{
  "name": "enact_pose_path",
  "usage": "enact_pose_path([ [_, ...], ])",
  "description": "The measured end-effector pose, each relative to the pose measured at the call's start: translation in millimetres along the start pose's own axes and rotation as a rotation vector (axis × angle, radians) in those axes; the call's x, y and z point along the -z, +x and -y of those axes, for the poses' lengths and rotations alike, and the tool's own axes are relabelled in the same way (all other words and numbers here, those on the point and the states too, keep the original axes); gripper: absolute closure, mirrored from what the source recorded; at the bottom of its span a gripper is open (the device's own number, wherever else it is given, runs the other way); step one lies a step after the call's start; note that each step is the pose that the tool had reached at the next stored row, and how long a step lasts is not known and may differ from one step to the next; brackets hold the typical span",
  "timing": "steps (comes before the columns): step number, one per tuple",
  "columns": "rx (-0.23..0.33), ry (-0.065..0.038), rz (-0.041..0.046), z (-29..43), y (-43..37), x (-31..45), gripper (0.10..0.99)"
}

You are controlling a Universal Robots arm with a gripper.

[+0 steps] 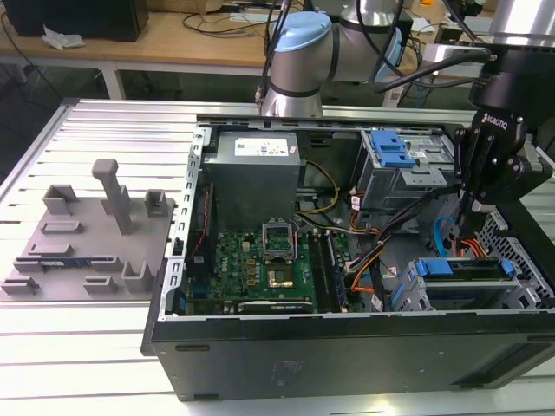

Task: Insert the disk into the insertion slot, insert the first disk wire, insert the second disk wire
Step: 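Insert the second disk wire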

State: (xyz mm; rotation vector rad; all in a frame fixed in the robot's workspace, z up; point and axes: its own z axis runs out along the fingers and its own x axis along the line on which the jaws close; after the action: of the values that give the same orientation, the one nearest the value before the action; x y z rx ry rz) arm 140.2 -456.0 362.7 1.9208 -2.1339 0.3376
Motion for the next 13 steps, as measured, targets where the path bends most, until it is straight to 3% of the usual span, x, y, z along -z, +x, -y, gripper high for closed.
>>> enact_pose_path([
  [6,0.001,0.0,-0.0001,0.0,0.0,-0.2,0.925],
  [10,0.001,0.001,0.0168,0.9,10.1,-3.7,0.925],
  [13,0.001,0.002,0.0357,1.4,15.6,-5.7,0.925],
])
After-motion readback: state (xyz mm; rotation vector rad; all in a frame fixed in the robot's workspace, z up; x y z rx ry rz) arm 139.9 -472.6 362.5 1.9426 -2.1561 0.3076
